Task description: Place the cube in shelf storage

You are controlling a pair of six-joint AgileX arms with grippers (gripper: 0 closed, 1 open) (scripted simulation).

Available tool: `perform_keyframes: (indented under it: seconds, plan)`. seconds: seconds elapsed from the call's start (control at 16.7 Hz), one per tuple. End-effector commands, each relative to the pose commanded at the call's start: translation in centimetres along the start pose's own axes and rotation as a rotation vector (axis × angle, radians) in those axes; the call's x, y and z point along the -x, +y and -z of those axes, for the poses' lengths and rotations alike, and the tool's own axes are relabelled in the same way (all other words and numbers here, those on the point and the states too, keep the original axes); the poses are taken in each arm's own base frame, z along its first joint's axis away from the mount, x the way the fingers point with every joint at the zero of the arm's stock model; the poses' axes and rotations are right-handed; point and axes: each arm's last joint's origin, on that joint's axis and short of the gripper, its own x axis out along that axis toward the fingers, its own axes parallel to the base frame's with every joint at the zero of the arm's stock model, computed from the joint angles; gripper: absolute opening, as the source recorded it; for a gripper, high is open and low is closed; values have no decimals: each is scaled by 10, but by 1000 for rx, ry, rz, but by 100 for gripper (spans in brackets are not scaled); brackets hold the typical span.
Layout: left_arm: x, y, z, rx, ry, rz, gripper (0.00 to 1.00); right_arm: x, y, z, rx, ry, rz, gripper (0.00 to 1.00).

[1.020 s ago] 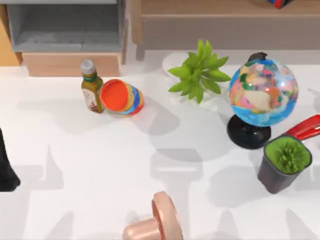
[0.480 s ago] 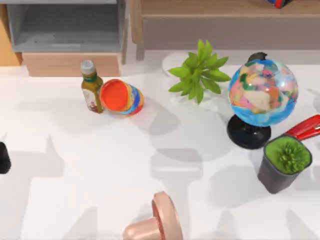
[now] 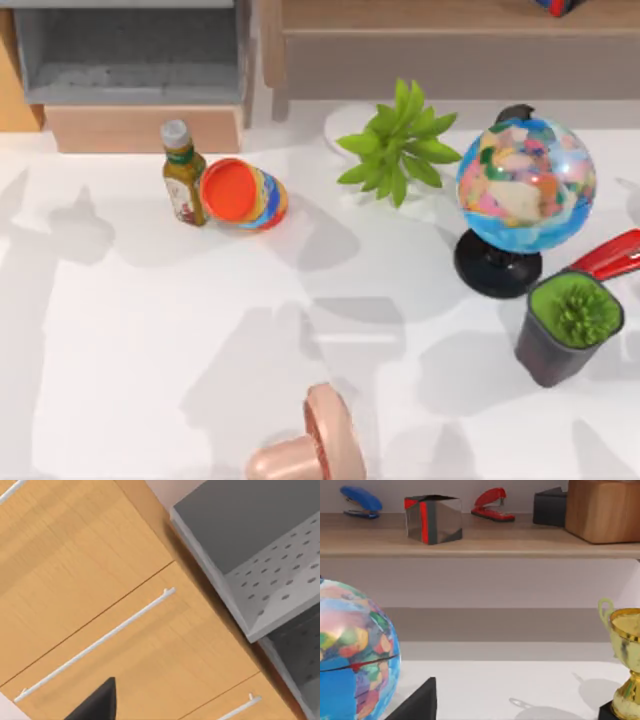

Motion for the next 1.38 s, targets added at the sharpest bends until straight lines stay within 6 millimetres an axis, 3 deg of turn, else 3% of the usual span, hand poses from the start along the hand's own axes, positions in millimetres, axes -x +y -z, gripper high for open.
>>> perform_keyframes:
  seconds: [0.12,0.3,0.48,0.66,0.84,1.02,1.38]
  plan:
    - [-36,12,9,-137,0,2,100,0,0,0,0,0,0,100]
    - [-90,25,40,-342,2,7,100,0,0,0,0,0,0,100]
    - [-135,29,87,-535,2,12,100,0,0,0,0,0,0,100]
    - [-166,26,139,-702,2,16,100,0,0,0,0,0,0,100]
    - [-183,20,183,-830,1,18,100,0,0,0,0,0,0,100]
    - [-190,15,210,-904,0,18,100,0,0,0,0,0,0,100]
    - [-191,11,214,-913,-2,24,100,0,0,0,0,0,0,100]
